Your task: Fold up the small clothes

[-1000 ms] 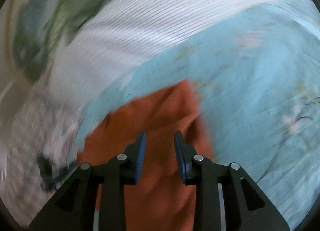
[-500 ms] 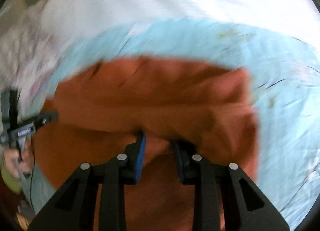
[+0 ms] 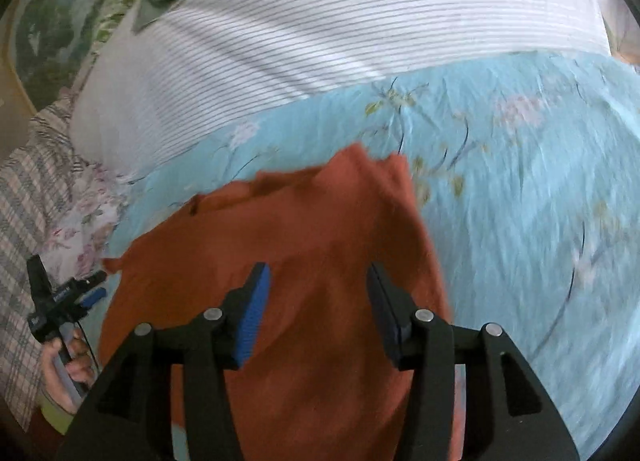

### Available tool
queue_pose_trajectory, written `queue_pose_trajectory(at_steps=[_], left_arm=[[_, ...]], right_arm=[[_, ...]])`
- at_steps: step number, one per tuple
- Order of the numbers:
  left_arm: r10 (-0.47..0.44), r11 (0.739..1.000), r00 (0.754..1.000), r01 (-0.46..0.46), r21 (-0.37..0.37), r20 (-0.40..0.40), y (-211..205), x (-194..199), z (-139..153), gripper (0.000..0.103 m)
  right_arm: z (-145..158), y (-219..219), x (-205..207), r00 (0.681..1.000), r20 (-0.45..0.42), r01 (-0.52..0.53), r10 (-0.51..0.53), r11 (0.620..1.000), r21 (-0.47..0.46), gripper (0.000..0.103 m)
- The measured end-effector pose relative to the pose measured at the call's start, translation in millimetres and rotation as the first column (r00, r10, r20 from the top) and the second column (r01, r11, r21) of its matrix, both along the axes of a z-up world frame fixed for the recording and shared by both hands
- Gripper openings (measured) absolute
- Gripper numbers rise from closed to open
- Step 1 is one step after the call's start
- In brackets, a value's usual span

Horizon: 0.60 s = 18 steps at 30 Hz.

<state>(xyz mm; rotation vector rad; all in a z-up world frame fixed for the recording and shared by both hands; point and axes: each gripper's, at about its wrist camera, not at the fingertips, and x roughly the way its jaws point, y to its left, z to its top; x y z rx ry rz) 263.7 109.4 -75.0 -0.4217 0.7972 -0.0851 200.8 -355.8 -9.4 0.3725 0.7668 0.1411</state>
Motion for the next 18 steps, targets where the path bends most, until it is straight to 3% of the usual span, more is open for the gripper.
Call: queue_pose_trajectory(at_steps=[5,11,14,18], left_arm=[[0.001,0.998,1.0,-0.003,-0.064,-0.023,4,-70,-10,0.076],[-0.069,0.994,0.996,0.064,-0.093,-0.06,-13,-134,-22,0.076],[-0.098,0.983,0.992,0.083,-0.163,-0.083,-21,-150,-32,0.077],[-0.114,0.976,0.989,0.093,-0.195,-0.097,-33,-155,-42,0.078]], right_arm=[[-11,25,-34,0.999,-0.018,-0.034,0.035,0.998,0.054,0.052],[-25,43,-64,0.997,-0.047,-0.052,0.056,0.994,0.096,0.059],[-29,49,-73,0.996,-0.062,-0.061,0.067,0.993,0.104,0.06],[-33,54,-83,0.994,-0.081,-0.07,0.08,0.991,0.114,0.061]])
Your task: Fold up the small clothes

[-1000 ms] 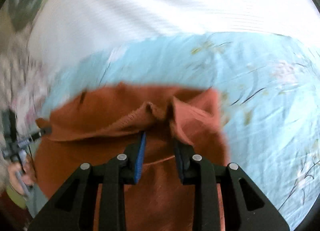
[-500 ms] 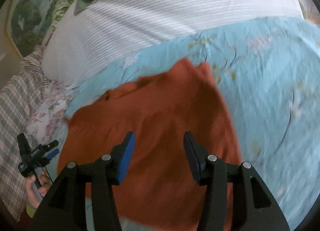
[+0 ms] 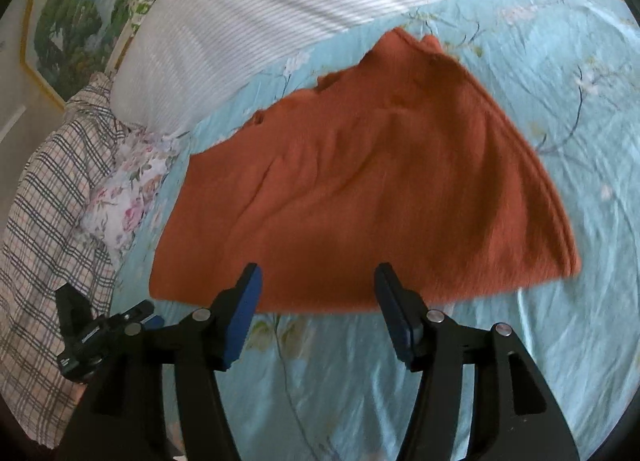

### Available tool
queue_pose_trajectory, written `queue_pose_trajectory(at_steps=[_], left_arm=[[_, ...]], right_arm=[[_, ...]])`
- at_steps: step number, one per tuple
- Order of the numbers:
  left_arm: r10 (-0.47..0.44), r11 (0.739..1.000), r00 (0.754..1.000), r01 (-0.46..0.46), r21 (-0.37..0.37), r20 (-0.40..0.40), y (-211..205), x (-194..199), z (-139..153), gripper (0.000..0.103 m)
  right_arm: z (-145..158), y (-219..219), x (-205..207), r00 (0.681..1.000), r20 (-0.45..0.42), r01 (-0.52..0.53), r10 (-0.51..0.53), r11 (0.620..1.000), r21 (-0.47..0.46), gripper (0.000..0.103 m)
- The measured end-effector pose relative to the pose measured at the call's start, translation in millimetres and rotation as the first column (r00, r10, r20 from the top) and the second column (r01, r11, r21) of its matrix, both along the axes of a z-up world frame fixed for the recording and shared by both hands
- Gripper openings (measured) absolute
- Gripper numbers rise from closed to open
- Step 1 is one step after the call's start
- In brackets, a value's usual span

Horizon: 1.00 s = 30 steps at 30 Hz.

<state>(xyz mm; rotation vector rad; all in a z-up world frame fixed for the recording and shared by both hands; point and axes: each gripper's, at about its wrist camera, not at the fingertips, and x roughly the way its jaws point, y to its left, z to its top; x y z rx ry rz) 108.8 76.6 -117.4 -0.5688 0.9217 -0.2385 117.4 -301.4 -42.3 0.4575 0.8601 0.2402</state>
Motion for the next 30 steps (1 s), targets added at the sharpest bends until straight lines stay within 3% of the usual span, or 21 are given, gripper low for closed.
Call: queue_pose_trajectory(at_steps=[8,11,15,16,18,20,22,27,30], left_arm=[[0.077,0.993,0.997,-0.076,-0.095,-0.002,4,22,-9,0.082],[0.123,0.987,0.992,-0.121,-0.105,0.014,10,38,-10,0.082],[0.186,0.978,0.982,-0.182,-0.105,0.024,15,57,-12,0.08],[0.197,0.976,0.98,-0.193,-0.098,0.026,16,62,-11,0.078],[0.213,0.975,0.976,-0.21,-0.073,0.037,16,70,-8,0.063],[0.201,0.979,0.979,-0.199,-0.052,0.045,16,78,-5,0.028],[0.19,0.982,0.98,-0.189,-0.031,0.065,13,80,1,0.015],[0.067,0.993,0.974,-0.087,0.083,0.216,-24,71,44,0.01],[-0.056,0.987,0.955,0.009,0.16,0.292,-67,65,67,0.009]], right_arm=[[0,4,-12,1.0,0.001,-0.005,0.005,1.0,0.002,0.071],[0,5,-11,1.0,0.004,-0.016,0.016,1.0,0.017,0.072],[4,2,-10,0.999,0.021,-0.031,0.03,0.998,0.062,0.083],[5,1,-8,0.999,0.019,-0.026,0.025,0.998,0.05,0.083],[6,0,-4,1.0,0.013,-0.023,0.023,0.999,0.026,0.083],[6,-2,2,1.0,-0.003,-0.028,0.028,1.0,0.013,0.083],[8,-7,7,1.0,0.002,-0.025,0.025,1.0,0.016,0.083],[16,-27,22,1.0,0.021,-0.024,0.023,0.998,0.066,0.083],[29,-32,30,0.999,0.033,-0.025,0.023,0.998,0.059,0.083]])
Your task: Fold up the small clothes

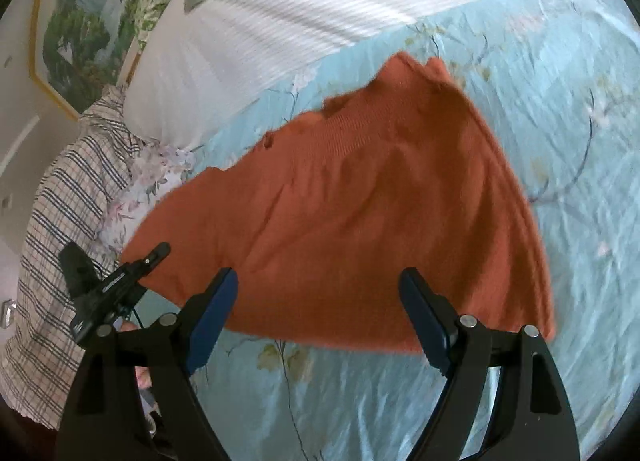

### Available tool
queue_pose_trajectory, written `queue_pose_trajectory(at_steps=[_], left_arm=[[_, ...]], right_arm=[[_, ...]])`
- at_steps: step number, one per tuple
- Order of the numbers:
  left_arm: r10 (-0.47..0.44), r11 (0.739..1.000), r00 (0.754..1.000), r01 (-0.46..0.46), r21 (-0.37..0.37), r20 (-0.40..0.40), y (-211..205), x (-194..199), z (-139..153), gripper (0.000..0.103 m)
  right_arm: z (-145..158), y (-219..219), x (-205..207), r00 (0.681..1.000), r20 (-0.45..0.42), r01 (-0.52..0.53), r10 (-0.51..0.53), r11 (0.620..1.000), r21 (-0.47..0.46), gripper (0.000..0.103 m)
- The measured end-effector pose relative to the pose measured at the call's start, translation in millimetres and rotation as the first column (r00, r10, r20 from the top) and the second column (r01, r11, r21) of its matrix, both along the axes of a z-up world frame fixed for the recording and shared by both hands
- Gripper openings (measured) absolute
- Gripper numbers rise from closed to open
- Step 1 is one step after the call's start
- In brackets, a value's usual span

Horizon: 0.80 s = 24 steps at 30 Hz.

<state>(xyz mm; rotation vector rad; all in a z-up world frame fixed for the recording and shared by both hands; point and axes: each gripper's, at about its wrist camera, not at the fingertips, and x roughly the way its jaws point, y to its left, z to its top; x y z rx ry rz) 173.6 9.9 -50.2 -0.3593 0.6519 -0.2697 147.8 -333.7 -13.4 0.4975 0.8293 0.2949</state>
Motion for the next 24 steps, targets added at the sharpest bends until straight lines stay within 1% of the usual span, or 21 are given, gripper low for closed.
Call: queue_pose_trajectory(at_steps=[2,4,5,7,9,10,12,13,14,15,16,17,18,20,21,22,23,24], left_arm=[[-0.079,0.995,0.996,0.076,0.07,0.044,-34,-4,9,0.009],[-0.161,0.976,0.984,0.149,0.157,0.07,-69,-9,12,0.009],[-0.205,0.96,0.976,0.186,0.21,0.075,-89,-11,9,0.009],[-0.266,0.928,0.962,0.237,0.287,0.066,-120,-12,-3,0.008],[-0.295,0.901,0.955,0.265,0.343,0.038,-139,-11,-18,0.008],[-0.301,0.884,0.953,0.269,0.383,0.026,-148,-11,-26,0.008],[-0.305,0.867,0.952,0.266,0.42,0.026,-155,-13,-34,0.008],[-0.305,0.863,0.952,0.263,0.432,0.03,-156,-15,-35,0.008],[-0.306,0.861,0.951,0.26,0.437,0.035,-156,-16,-35,0.008],[-0.306,0.86,0.951,0.259,0.44,0.039,-156,-15,-34,0.008],[-0.308,0.859,0.95,0.258,0.443,0.043,-156,-16,-33,0.008],[-0.31,0.857,0.95,0.258,0.445,0.046,-155,-17,-32,0.008],[-0.312,0.856,0.949,0.259,0.448,0.048,-155,-17,-32,0.008],[-0.317,0.852,0.947,0.261,0.453,0.051,-156,-17,-31,0.008],[-0.319,0.851,0.946,0.262,0.455,0.052,-157,-18,-31,0.008],[-0.323,0.849,0.945,0.265,0.458,0.051,-158,-19,-33,0.008],[-0.326,0.845,0.944,0.266,0.463,0.051,-158,-19,-33,0.008],[-0.328,0.843,0.943,0.267,0.468,0.053,-159,-20,-33,0.008]], right_arm=[[7,-5,8,1.0,0.003,-0.017,0.017,1.0,0.025,0.083],[12,-6,18,1.0,0.0,-0.031,0.031,0.999,0.035,0.084],[14,-8,26,0.999,-0.007,-0.035,0.036,0.999,0.042,0.084],[14,-9,39,0.999,-0.022,-0.047,0.048,0.997,0.055,0.086],[11,-7,59,0.996,-0.049,-0.073,0.077,0.994,0.081,0.086],[10,-6,65,0.994,-0.057,-0.085,0.09,0.992,0.097,0.086],[5,2,84,0.988,-0.073,-0.126,0.136,0.984,0.129,0.086],[4,8,93,0.986,-0.076,-0.14,0.15,0.983,0.119,0.086],[2,18,105,0.982,-0.089,-0.161,0.169,0.983,0.091,0.086],[0,26,115,0.975,-0.1,-0.191,0.199,0.978,0.086,0.088],[-5,36,126,0.964,-0.123,-0.225,0.236,0.97,0.096,0.093],[-10,45,137,0.955,-0.148,-0.243,0.256,0.965,0.102,0.096],[-15,57,148,0.947,-0.172,-0.262,0.273,0.961,0.087,0.1],[-25,82,169,0.923,-0.212,-0.317,0.321,0.947,0.054,0.1],[-28,89,176,0.916,-0.216,-0.333,0.339,0.941,0.066,0.1],[-31,96,183,0.908,-0.216,-0.348,0.358,0.934,0.085,0.098],[-32,102,190,0.909,-0.21,-0.351,0.361,0.933,0.083,0.094],[-31,106,194,0.911,-0.207,-0.353,0.357,0.934,0.058,0.069]])
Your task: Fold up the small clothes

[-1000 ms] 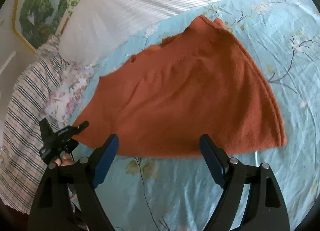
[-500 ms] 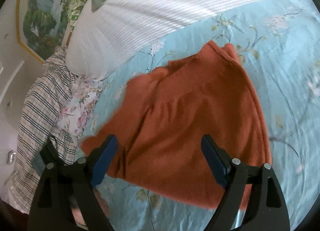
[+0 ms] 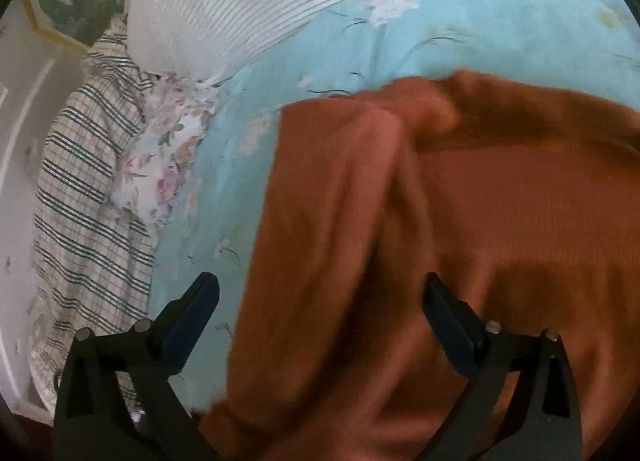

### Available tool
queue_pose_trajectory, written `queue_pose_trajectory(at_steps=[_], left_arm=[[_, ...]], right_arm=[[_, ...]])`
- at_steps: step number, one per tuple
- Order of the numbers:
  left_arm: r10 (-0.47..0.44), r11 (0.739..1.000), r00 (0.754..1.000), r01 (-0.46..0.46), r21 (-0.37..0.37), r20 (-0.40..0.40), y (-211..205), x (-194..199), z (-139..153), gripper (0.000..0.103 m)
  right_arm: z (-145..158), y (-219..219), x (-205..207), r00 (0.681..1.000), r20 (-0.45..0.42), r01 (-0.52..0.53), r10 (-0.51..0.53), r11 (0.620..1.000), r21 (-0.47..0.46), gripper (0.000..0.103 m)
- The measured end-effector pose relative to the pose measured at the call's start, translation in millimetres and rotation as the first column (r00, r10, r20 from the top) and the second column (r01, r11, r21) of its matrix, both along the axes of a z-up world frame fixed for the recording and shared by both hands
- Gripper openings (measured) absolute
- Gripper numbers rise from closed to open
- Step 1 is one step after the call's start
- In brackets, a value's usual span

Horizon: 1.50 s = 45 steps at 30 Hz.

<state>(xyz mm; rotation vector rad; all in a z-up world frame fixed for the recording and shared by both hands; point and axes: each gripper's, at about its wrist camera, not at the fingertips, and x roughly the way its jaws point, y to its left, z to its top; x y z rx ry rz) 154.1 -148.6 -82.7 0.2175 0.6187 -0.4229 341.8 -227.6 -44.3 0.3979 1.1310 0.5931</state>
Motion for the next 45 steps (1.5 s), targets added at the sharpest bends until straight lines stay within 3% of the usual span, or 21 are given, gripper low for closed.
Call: queue_pose_trajectory(at_steps=[1,2,4,9,13,19,22,28,31,36,38,42,43,45], left_arm=[[-0.002,1.0,1.0,0.002,0.006,0.003,0,0,1,0.008],[-0.004,1.0,1.0,0.004,0.008,0.006,-1,-2,3,0.008],[-0.009,1.0,1.0,0.008,0.006,0.013,-2,-3,8,0.008],[-0.069,0.996,0.997,0.07,-0.058,0.035,-19,-13,39,0.008],[-0.167,0.976,0.985,0.172,-0.133,0.044,-56,-18,60,0.008],[-0.266,0.955,0.964,0.263,-0.137,-0.003,-120,-18,39,0.008],[-0.278,0.955,0.959,0.27,-0.123,-0.058,-133,-9,19,0.008],[-0.314,0.943,0.948,0.305,-0.13,-0.051,-137,-4,21,0.008],[-0.324,0.942,0.94,0.309,-0.132,-0.111,-141,4,9,0.009],[-0.324,0.939,0.931,0.293,-0.18,-0.171,-128,11,8,0.026],[-0.309,0.942,0.934,0.274,-0.195,-0.179,-111,10,14,0.051],[-0.254,0.946,0.946,0.2,-0.256,-0.2,-63,8,25,0.074],[-0.227,0.949,0.952,0.169,-0.265,-0.207,-49,9,27,0.081],[-0.166,0.953,0.961,0.099,-0.286,-0.221,-20,23,32,0.082]], right_arm=[[0,3,3,1.0,0.005,0.0,0.001,1.0,-0.025,0.038],[1,2,6,1.0,0.009,0.009,-0.009,0.999,-0.037,0.025],[9,-6,5,0.999,0.038,0.018,-0.017,1.0,-0.016,0.015],[56,-48,-25,0.982,0.18,0.061,-0.06,0.998,0.002,0.014],[77,-100,-47,0.96,0.239,0.151,-0.145,0.989,-0.005,0.014],[41,-161,-61,0.957,0.168,0.251,-0.237,0.966,-0.064,0.014],[27,-169,-64,0.959,0.153,0.256,-0.241,0.963,-0.087,0.014],[35,-177,-77,0.947,0.208,0.267,-0.244,0.96,-0.089,0.014],[21,-182,-75,0.949,0.18,0.284,-0.259,0.95,-0.128,0.014],[18,-180,-87,0.94,0.196,0.311,-0.281,0.938,-0.151,0.017],[24,-181,-96,0.93,0.213,0.336,-0.301,0.93,-0.151,0.026],[33,-191,-116,0.908,0.238,0.377,-0.346,0.921,-0.098,0.074],[33,-191,-118,0.907,0.237,0.377,-0.348,0.922,-0.087,0.078],[30,-191,-119,0.916,0.211,0.362,-0.341,0.93,-0.069,0.078]])
